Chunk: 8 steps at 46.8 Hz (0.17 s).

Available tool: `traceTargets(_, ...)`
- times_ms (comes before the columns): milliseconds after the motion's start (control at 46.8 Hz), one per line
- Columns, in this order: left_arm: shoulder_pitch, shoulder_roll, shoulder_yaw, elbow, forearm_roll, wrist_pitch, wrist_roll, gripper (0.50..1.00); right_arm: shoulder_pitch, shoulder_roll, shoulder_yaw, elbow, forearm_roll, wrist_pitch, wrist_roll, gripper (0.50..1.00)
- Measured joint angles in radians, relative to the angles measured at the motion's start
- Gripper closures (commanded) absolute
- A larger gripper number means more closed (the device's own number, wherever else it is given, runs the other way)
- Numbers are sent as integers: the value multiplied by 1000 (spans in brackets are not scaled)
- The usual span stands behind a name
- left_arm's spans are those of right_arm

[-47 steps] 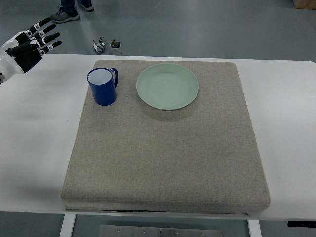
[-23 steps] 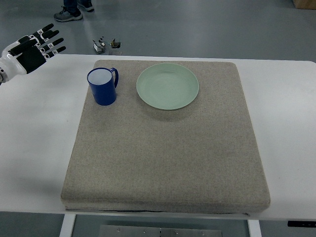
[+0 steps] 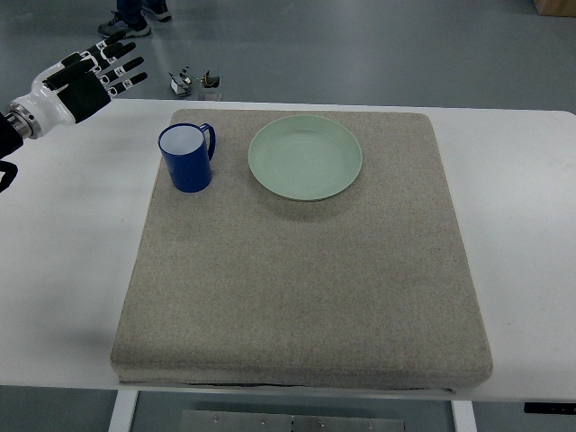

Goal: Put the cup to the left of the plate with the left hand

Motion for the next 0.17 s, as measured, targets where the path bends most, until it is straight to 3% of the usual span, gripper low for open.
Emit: traceTargets(171,0,0,0,0,2,0,0,501,-1,0,1,5,0,0,-1,566)
